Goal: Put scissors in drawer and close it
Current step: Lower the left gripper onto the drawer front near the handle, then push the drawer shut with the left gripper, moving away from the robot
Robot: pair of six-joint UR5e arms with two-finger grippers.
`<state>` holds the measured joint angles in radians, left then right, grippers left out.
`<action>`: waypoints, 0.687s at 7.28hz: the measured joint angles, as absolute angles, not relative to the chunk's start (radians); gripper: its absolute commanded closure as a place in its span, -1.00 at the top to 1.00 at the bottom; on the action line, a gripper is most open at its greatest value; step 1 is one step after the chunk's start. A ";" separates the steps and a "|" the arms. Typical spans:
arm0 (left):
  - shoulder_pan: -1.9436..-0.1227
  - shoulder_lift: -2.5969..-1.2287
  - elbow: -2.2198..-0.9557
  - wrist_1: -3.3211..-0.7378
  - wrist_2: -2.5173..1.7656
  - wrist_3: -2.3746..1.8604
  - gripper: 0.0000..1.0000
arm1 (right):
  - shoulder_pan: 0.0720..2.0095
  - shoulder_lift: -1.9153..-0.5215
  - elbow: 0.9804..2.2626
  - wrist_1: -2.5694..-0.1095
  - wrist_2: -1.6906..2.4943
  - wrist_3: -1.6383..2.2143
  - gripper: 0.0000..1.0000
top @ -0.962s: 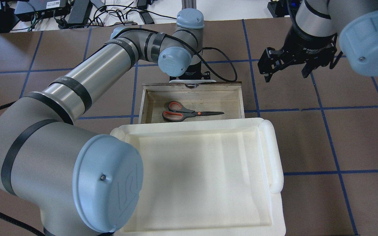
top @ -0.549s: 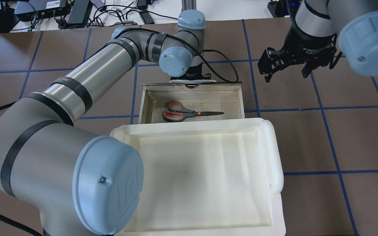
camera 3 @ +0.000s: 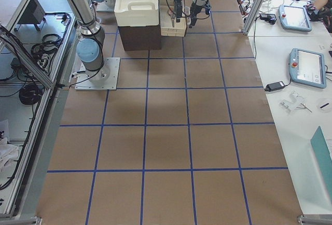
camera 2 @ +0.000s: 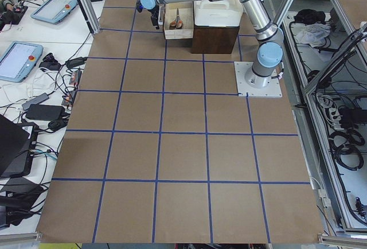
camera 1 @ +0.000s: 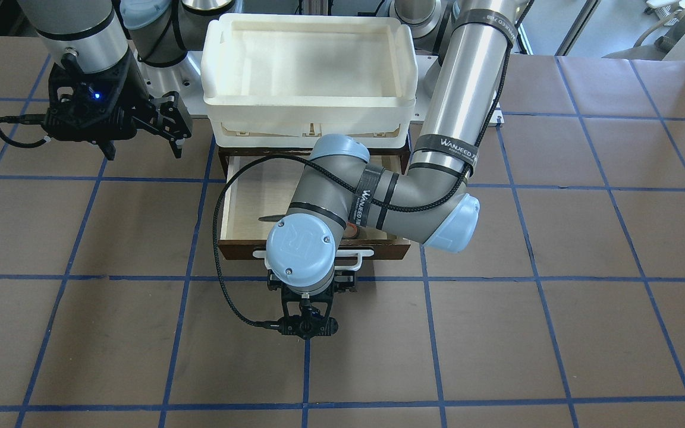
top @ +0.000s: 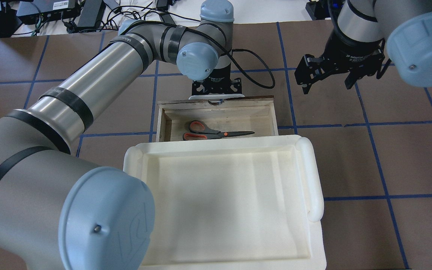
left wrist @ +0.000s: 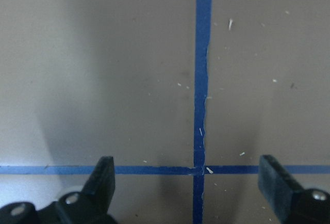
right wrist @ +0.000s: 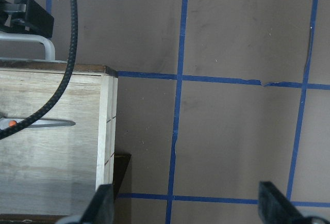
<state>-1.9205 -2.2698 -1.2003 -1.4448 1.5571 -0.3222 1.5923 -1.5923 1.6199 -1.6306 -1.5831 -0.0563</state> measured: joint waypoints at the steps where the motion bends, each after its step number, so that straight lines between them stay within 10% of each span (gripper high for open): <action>1: -1.921 -2.251 -1.203 -1.456 1.557 -0.322 1.00 | 1.592 -1.592 1.620 -1.631 -1.583 -0.056 1.00; 5: -1.923 -2.176 -1.227 -1.510 1.559 -0.322 1.00 | 1.592 -1.592 1.620 -1.630 -1.583 -0.056 1.00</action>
